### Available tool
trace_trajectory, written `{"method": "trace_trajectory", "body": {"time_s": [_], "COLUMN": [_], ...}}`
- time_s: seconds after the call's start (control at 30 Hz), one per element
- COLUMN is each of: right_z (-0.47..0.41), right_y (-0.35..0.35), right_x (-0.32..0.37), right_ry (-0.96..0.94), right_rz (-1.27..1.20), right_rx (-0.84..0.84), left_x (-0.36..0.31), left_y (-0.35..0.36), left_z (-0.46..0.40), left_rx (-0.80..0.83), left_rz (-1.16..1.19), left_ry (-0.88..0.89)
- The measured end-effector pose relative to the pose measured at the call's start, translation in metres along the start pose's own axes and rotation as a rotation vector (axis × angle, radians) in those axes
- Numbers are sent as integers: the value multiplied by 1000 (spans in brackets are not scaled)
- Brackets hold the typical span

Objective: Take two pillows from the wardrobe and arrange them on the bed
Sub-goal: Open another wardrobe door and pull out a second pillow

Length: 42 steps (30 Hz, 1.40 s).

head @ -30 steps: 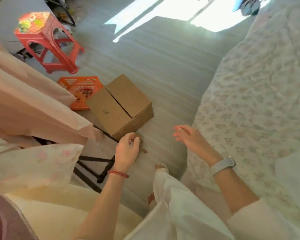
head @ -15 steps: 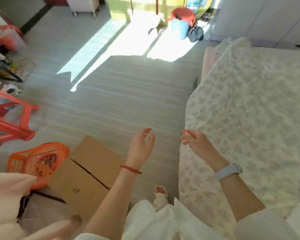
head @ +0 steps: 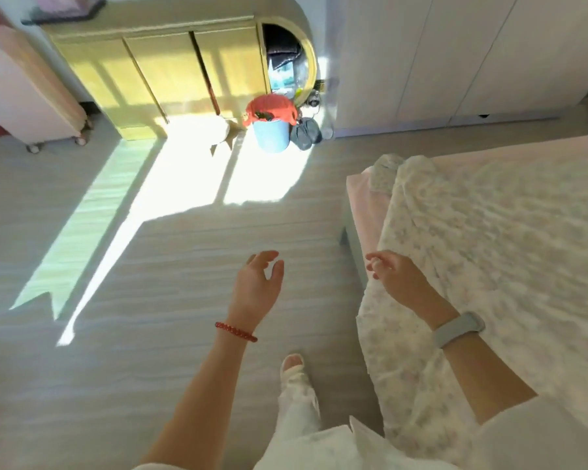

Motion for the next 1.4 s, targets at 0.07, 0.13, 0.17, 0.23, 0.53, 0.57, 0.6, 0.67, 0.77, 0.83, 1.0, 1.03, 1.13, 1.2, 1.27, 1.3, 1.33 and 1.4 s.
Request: {"method": "trace_trajectory", "body": {"time_s": [0.07, 0.13, 0.17, 0.23, 0.53, 0.57, 0.6, 0.67, 0.77, 0.83, 1.0, 1.03, 1.13, 1.2, 1.27, 1.3, 1.33, 1.4], "right_z": [-38, -72, -88, -122, -346, -376, -404, -456, -525, -566, -661, -679, -732, -762, -789, -799, -804, -806], "right_y": [-9, -24, -31, -48, -112, -121, -131, -156, -192, -212, -271, -287, -342, -378, -415, -434, -453, -486], "right_x": [44, 83, 97, 115, 176, 191, 207, 240, 289, 313, 326, 322, 307, 299, 296, 294, 289, 276], "right_ry": [3, 3, 7, 27, 172, 168, 169, 174, 152, 129, 170, 198, 276, 350, 399, 423, 454, 506], "right_rz": [-22, -46, -56, -81, -229, -229, -218, -206, -190, -205, -234, -258, -372, -413, -443, -462, -488, -574], "right_rx": [-28, -51, -61, -104, -190, -181, -175, -184, -184, -169, -188, -220, -323, -380, -424, -447, -482, -562], "left_x": [14, 21, 21, 18, 27, 29, 30, 25, 18, 20, 20, 13, -19, -47, -81, -98, -117, -158], "left_y": [-11, -14, -11, 3, 89, 91, 90, 86, 79, 82, 152, 172, 243, 290, 333, 354, 376, 421], "left_z": [-63, -124, -152, -208, -460, -492, -524, -588, -678, -730, -849, -875, -958, -1010, -1057, -1077, -1094, -1113], "left_rx": [-17, -11, 6, 55, 181, 180, 175, 163, 116, 89, 214, 251, 354, 439, 515, 556, 600, 706], "left_rz": [1, 2, 7, 28, 48, 33, 21, -8, -54, -58, 5, 2, 39, 90, 130, 132, 128, 142], "left_ry": [11, 15, 26, 79, 157, 149, 144, 171, 203, 183, 162, 188, 277, 332, 419, 451, 478, 541]}}
Point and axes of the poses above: each hand's wrist, its own z-axis away from the middle knuckle, its own y-axis out of the palm, x = y × z, the point moved 8 cm from there along -z, towards the middle knuckle, and after that the axes turned 15 degrees about y, right-handed, at the moved point
